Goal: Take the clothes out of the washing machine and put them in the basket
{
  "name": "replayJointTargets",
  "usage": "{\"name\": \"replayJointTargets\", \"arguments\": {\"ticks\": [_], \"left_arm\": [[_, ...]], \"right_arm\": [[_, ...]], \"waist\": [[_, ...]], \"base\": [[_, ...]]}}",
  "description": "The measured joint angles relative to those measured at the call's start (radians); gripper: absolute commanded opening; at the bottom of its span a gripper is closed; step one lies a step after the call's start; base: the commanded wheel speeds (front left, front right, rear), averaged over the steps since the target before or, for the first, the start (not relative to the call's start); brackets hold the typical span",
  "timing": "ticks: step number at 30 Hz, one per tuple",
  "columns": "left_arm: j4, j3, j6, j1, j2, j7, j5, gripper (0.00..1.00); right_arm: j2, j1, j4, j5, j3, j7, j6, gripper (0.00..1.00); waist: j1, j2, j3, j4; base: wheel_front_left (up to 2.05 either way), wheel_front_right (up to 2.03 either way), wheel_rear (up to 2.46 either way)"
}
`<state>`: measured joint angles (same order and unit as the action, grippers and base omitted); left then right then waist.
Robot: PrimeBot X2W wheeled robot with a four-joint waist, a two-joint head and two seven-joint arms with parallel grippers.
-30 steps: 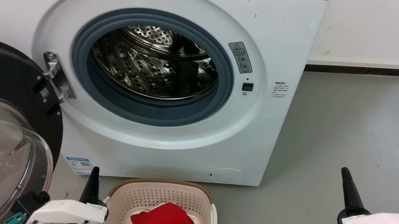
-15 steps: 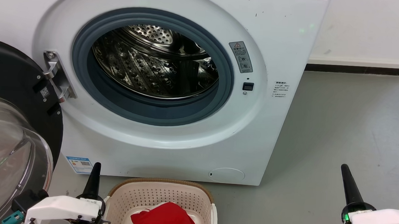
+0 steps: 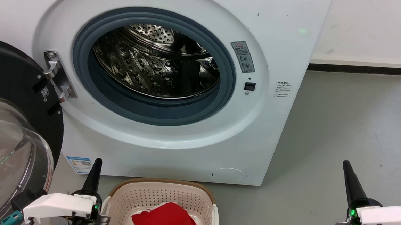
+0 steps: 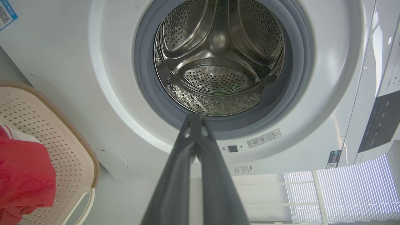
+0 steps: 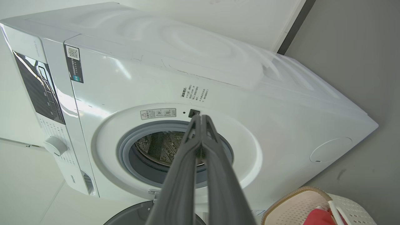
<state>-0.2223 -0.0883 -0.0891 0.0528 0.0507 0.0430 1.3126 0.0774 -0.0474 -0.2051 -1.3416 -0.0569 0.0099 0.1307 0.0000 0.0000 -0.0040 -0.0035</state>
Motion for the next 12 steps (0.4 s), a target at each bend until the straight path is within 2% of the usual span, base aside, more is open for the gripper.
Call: {"name": "replayJointTargets", "arguments": {"ticks": [12], "left_arm": [[-0.008,-0.01,-0.016,0.018,0.0,0.026,0.106,0.0]], "right_arm": [[0.0,-0.015,-0.014,-0.105,-0.007,0.027,0.0,0.0]], "waist": [[0.0,0.0,0.002,0.001]], "base": [[0.0,0.0,0.0]]}}
